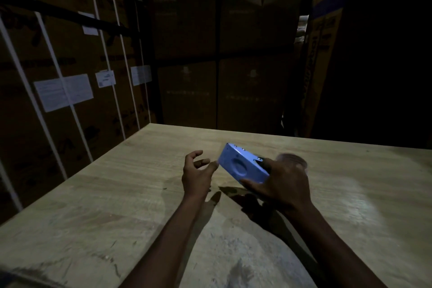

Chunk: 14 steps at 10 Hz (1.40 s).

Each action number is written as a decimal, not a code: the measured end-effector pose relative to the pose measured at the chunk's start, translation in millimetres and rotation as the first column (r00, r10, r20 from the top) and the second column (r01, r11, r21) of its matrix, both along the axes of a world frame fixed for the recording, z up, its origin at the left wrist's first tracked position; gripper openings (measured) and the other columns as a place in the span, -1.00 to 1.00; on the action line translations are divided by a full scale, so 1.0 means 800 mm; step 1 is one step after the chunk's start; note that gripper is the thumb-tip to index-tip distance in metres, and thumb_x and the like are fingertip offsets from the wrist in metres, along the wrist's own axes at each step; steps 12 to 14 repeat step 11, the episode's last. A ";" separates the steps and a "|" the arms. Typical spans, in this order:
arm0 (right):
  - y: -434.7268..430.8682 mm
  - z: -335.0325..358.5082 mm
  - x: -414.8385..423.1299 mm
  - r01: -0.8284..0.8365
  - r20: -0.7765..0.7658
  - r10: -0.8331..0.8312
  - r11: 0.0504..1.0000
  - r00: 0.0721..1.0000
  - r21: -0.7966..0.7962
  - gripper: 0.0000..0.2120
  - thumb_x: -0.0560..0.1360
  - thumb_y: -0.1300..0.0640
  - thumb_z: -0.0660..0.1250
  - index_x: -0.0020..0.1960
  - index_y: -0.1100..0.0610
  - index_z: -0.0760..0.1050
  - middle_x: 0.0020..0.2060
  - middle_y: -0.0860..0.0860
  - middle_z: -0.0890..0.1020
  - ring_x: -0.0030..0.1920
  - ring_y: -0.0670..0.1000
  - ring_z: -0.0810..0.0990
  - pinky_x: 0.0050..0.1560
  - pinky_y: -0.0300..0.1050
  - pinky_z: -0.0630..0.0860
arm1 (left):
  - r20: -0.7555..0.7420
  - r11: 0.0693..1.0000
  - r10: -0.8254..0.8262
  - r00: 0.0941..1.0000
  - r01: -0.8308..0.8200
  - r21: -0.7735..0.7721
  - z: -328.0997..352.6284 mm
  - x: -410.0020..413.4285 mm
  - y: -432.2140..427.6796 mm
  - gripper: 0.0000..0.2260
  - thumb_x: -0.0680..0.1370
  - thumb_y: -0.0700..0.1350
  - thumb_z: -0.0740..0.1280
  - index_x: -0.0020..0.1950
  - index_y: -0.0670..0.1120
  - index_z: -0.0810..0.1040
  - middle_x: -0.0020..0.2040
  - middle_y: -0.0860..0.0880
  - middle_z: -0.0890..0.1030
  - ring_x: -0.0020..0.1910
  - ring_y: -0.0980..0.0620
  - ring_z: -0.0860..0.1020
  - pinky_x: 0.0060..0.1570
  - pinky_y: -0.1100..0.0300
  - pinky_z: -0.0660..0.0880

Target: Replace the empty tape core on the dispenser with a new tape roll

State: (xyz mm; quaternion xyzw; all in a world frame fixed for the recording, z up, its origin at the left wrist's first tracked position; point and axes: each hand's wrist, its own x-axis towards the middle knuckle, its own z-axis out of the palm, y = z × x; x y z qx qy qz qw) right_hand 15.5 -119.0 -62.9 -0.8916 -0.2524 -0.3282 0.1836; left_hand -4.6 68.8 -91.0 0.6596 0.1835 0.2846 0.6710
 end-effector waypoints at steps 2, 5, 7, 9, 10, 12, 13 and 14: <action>0.002 -0.013 0.000 0.021 0.061 -0.009 0.981 0.998 -0.193 -0.49 0.24 -0.45 0.18 -0.34 -0.01 0.51 -0.50 -0.03 0.60 -0.49 0.03 0.50 -0.28 -0.09 0.19 | -0.020 0.983 0.033 0.999 -0.029 0.180 -0.003 -0.002 -0.001 -0.63 0.42 -0.17 0.47 0.18 0.01 0.49 0.11 -0.08 0.61 -0.04 -0.10 0.59 0.00 -0.19 0.58; 0.006 -0.020 -0.009 0.048 0.053 -0.034 0.952 0.998 -0.302 -0.52 0.21 -0.36 0.18 -0.14 -0.03 0.59 -0.32 -0.02 0.68 -0.31 0.09 0.61 -0.22 -0.02 0.20 | -0.008 0.961 0.002 1.000 0.000 0.278 -0.003 -0.006 -0.011 -0.68 0.41 -0.17 0.47 0.13 0.01 0.52 0.08 -0.05 0.60 -0.24 0.05 0.55 -0.08 -0.11 0.60; 0.008 -0.019 -0.013 -0.001 -0.073 -0.019 0.967 0.997 -0.253 -0.55 0.33 -0.34 0.12 -0.08 -0.05 0.55 -0.18 -0.03 0.64 -0.20 0.06 0.56 -0.18 -0.04 0.25 | 0.019 0.934 -0.018 1.000 0.010 0.358 -0.005 -0.008 -0.016 -0.71 0.43 -0.20 0.44 0.11 0.01 0.52 0.06 -0.03 0.56 -0.05 -0.10 0.57 -0.05 -0.10 0.60; 0.002 0.006 0.016 0.051 -0.175 -0.018 0.982 0.984 0.182 -0.65 0.42 -0.27 0.12 -0.13 0.00 0.43 -0.17 0.00 0.49 -0.18 0.09 0.54 -0.27 -0.07 0.35 | 0.067 0.863 0.009 0.998 -0.041 0.503 0.011 0.011 -0.009 -0.71 0.47 -0.22 0.39 0.16 -0.03 0.53 0.12 -0.10 0.59 0.00 -0.12 0.56 -0.05 0.04 0.52; -0.022 0.046 0.085 0.180 0.090 -0.193 0.975 0.977 0.132 -0.62 0.43 -0.17 0.16 0.09 0.05 0.46 0.05 0.10 0.55 0.00 0.17 0.55 -0.19 0.00 0.49 | 0.124 0.692 0.053 0.991 -0.126 0.710 0.068 0.074 -0.005 -0.59 0.47 -0.13 0.37 0.32 -0.02 0.45 0.25 -0.13 0.54 0.18 -0.18 0.49 0.12 -0.10 0.48; -0.045 0.077 0.141 0.241 0.147 -0.239 0.970 0.960 0.000 -0.48 0.44 -0.17 0.14 0.30 0.07 0.36 0.29 0.18 0.44 0.26 0.22 0.42 0.10 0.14 0.46 | 0.173 0.535 0.063 0.983 -0.180 0.826 0.111 0.128 -0.009 -0.45 0.47 -0.04 0.33 0.45 0.03 0.28 0.39 -0.13 0.42 0.33 -0.19 0.36 0.22 -0.15 0.37; -0.045 0.077 0.141 0.241 0.147 -0.239 0.970 0.960 0.000 -0.48 0.44 -0.17 0.14 0.30 0.07 0.36 0.29 0.18 0.44 0.26 0.22 0.42 0.10 0.14 0.46 | 0.173 0.535 0.063 0.983 -0.180 0.826 0.111 0.128 -0.009 -0.45 0.47 -0.04 0.33 0.45 0.03 0.28 0.39 -0.13 0.42 0.33 -0.19 0.36 0.22 -0.15 0.37; -0.045 0.077 0.141 0.241 0.147 -0.239 0.970 0.960 0.000 -0.48 0.44 -0.17 0.14 0.30 0.07 0.36 0.29 0.18 0.44 0.26 0.22 0.42 0.10 0.14 0.46 | 0.173 0.535 0.063 0.983 -0.180 0.826 0.111 0.128 -0.009 -0.45 0.47 -0.04 0.33 0.45 0.03 0.28 0.39 -0.13 0.42 0.33 -0.19 0.36 0.22 -0.15 0.37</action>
